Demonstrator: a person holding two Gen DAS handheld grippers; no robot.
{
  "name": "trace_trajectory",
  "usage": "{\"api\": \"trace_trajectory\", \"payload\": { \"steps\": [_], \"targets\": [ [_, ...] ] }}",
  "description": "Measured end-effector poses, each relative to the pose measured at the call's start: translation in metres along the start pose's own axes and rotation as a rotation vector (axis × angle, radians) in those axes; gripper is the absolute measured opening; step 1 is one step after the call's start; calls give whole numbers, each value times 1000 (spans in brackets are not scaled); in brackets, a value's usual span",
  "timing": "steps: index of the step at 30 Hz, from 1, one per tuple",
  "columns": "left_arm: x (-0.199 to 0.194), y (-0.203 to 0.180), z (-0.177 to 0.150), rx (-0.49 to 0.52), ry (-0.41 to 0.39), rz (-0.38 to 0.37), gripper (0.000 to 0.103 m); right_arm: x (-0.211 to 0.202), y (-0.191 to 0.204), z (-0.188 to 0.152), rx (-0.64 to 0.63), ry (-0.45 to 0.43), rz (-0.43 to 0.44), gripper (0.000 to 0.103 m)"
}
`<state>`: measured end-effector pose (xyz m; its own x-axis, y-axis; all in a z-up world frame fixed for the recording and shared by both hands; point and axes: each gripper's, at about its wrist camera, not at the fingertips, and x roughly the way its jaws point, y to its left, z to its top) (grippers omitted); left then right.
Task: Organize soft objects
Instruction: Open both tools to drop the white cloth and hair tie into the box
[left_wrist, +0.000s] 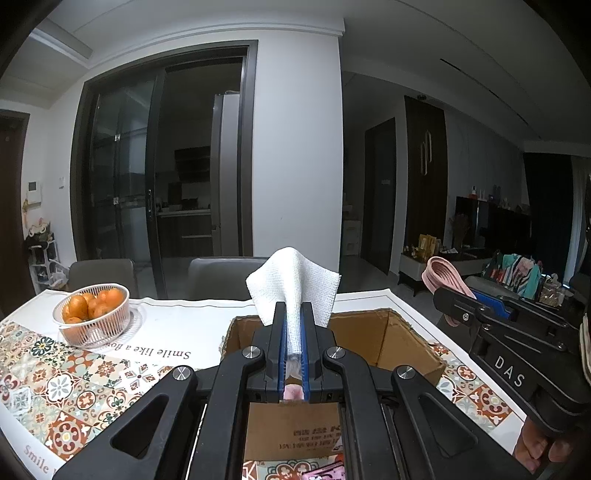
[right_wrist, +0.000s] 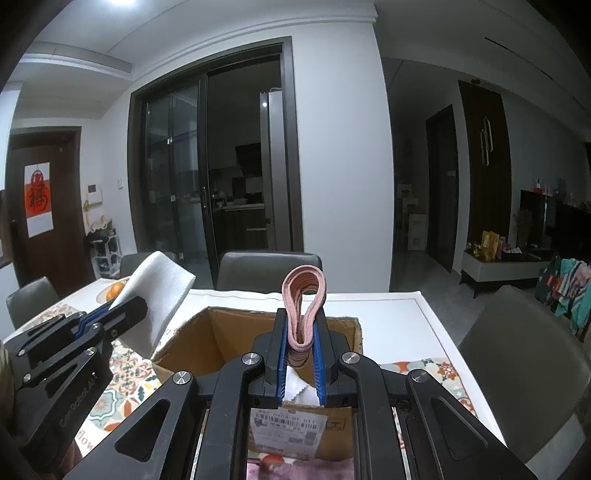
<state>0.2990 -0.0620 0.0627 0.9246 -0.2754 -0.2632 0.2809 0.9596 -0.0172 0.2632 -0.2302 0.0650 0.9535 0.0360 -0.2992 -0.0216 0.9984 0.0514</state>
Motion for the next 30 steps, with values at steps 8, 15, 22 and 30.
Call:
{"api": "trace_trajectory", "payload": {
  "steps": [8, 15, 22, 30],
  "targets": [
    [28, 1, -6, 9, 38, 0, 8, 28, -6, -3, 5, 47, 12, 13],
    [53, 3, -14, 0, 94, -5, 8, 55, -10, -6, 20, 102, 23, 13],
    [72, 4, -23, -1, 151, -15, 9, 78, -14, -15, 31, 163, 34, 13],
    [75, 1, -25, 3, 159, -12, 37, 89, -17, -22, 54, 204, 55, 38]
  ]
}}
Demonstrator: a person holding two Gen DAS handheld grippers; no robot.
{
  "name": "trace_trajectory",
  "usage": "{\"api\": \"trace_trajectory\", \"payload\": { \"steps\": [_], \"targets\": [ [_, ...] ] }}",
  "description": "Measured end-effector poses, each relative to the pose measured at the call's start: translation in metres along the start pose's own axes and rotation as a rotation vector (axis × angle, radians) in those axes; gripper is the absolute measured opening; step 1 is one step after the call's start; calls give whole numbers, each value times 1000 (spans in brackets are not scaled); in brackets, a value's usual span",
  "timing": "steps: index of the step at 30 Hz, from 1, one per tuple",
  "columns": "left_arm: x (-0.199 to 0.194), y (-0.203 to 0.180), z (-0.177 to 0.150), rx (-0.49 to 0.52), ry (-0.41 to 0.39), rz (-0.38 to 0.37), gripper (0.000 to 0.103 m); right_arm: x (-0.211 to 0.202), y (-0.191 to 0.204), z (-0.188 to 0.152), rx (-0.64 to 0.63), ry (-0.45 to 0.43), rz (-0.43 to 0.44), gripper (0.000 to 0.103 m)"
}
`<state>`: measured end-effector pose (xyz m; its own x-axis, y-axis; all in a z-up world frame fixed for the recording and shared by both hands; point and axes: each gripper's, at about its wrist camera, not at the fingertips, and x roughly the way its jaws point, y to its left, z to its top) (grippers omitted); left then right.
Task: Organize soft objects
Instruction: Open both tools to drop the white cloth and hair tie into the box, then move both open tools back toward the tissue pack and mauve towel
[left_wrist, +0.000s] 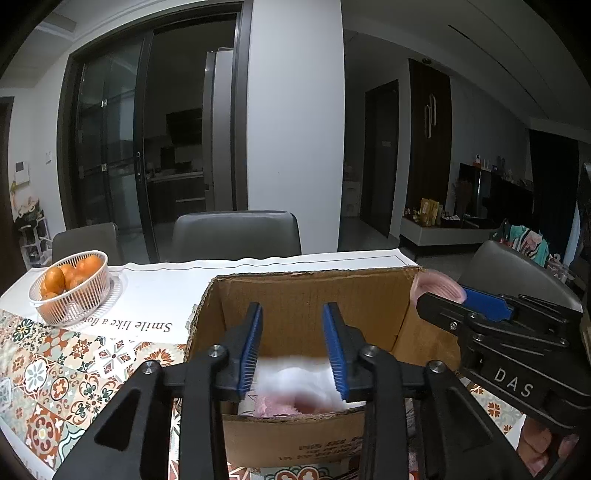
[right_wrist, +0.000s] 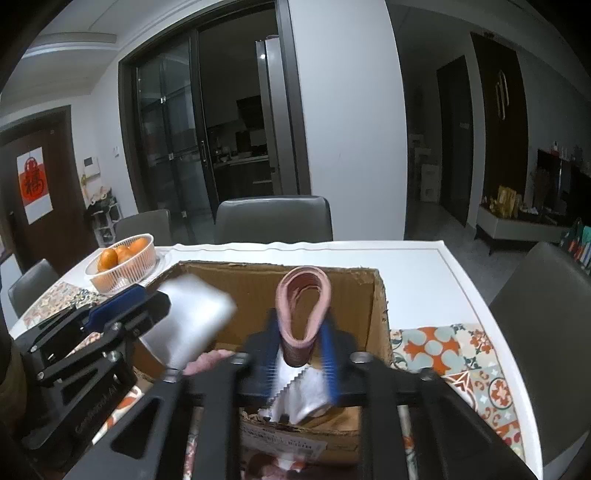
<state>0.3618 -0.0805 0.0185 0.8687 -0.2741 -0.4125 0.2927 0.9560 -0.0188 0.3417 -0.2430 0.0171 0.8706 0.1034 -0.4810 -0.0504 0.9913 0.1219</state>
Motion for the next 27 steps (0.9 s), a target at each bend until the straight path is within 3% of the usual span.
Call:
{"api": "trace_trajectory", "payload": {
  "steps": [4, 6, 7, 27],
  "targets": [
    [-5, 0, 1, -4, -8, 3, 44, -2, -1, -1, 5, -8, -12, 42],
    [-9, -1, 1, -1, -16, 11, 46, -4, -2, -1, 13, -15, -14, 52],
    [-12, -2, 2, 3, -22, 14, 46, -7, -2, -2, 15, -24, -20, 53],
    [-73, -21, -2, 16, -66, 35, 54, -75, -4, -11, 10, -105, -64, 53]
  ]
}}
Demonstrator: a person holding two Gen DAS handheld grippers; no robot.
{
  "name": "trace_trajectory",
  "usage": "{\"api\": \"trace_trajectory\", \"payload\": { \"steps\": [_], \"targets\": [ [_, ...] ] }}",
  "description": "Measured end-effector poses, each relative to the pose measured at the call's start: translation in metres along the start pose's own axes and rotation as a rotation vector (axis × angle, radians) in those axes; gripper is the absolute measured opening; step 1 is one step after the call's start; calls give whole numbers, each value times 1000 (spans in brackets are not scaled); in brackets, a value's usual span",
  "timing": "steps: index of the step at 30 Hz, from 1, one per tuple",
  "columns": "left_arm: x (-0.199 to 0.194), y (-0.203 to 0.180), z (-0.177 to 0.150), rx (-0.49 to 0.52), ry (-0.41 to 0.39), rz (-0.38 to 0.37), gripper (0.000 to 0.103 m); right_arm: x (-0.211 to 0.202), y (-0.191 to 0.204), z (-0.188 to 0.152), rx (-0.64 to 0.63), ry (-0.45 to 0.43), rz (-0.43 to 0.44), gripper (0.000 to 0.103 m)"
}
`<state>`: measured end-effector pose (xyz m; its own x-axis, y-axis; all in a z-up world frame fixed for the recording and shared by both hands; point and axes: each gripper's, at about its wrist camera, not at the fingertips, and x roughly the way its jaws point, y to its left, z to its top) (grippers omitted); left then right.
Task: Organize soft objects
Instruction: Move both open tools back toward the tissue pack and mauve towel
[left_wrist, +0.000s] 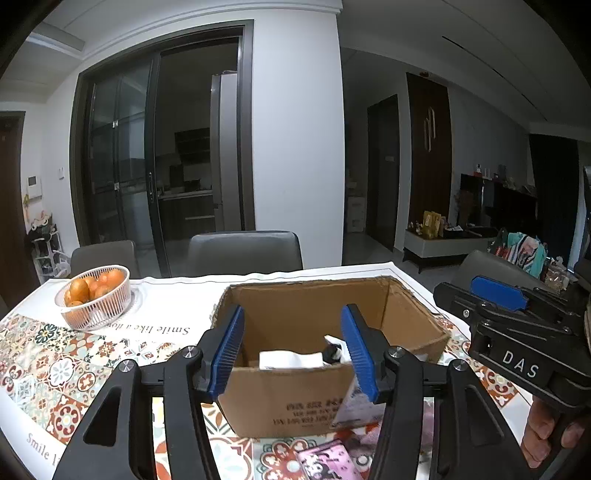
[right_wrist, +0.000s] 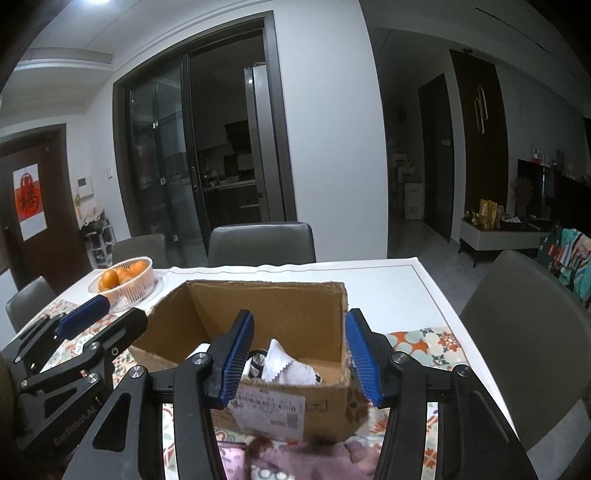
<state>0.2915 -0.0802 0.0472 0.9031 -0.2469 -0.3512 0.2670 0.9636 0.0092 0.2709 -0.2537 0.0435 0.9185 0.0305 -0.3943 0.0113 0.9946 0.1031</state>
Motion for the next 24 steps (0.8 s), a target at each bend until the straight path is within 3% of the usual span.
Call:
{"api": "trace_trajectory", "payload": {
  "steps": [13, 16, 24],
  "targets": [
    [-18, -20, -19, -16, 66, -9, 56, -26, -20, -20, 31, 24, -17, 53],
    [-20, -24, -25, -18, 84, -8, 57, -28, -24, -26, 42, 37, -17, 58],
    [-18, -31, -47, -31, 153, -10, 61, -27, -33, -46, 48, 87, -12, 59]
  ]
}}
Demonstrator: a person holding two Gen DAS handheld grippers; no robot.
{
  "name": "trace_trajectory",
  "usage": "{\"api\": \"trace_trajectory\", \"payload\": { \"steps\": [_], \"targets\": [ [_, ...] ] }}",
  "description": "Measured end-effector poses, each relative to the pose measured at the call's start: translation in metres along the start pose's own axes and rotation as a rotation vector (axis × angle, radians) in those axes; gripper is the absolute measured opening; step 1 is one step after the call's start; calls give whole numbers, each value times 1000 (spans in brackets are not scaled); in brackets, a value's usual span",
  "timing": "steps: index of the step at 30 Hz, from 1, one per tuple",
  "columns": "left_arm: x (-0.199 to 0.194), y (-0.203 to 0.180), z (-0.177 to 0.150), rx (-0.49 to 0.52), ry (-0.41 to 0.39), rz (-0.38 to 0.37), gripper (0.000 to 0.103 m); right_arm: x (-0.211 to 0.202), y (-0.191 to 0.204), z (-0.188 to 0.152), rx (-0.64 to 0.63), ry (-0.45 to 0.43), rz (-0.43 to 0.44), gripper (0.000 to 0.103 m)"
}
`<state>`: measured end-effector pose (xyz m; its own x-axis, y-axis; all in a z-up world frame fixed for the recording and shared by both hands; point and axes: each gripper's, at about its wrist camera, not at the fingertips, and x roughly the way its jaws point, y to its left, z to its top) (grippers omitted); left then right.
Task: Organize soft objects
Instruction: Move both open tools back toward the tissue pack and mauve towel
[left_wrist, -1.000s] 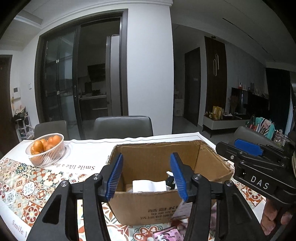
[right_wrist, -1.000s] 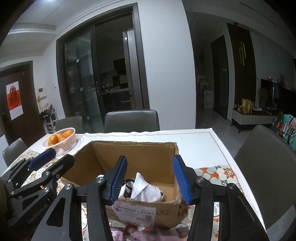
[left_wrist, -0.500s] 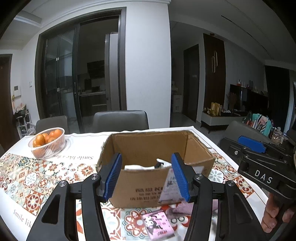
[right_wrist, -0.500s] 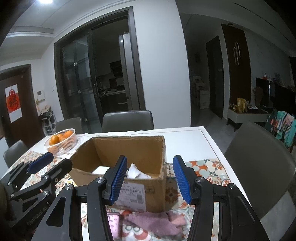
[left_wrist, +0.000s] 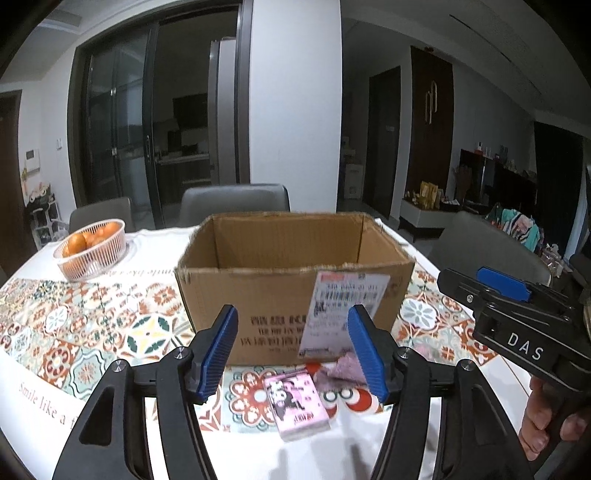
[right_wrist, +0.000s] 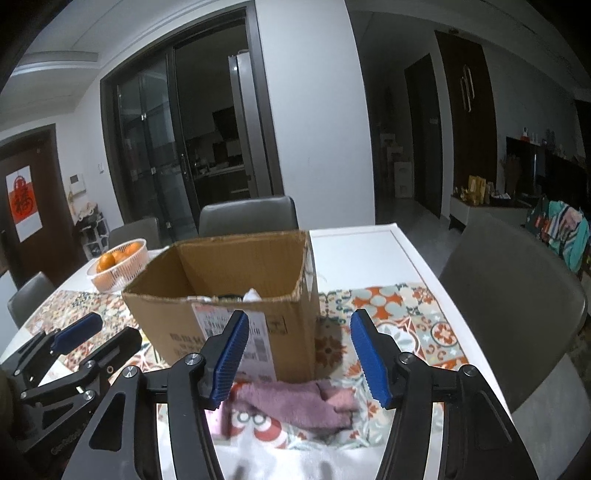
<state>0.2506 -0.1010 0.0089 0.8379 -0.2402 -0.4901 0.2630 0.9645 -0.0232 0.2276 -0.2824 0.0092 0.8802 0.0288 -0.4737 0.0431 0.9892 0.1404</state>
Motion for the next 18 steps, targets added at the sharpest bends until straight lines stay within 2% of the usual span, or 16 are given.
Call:
{"api": "trace_trajectory", "payload": {
  "steps": [18],
  "targets": [
    [20, -2, -39, -29, 137, 18, 74, 29, -9, -41, 29, 152, 27, 59]
  ]
}}
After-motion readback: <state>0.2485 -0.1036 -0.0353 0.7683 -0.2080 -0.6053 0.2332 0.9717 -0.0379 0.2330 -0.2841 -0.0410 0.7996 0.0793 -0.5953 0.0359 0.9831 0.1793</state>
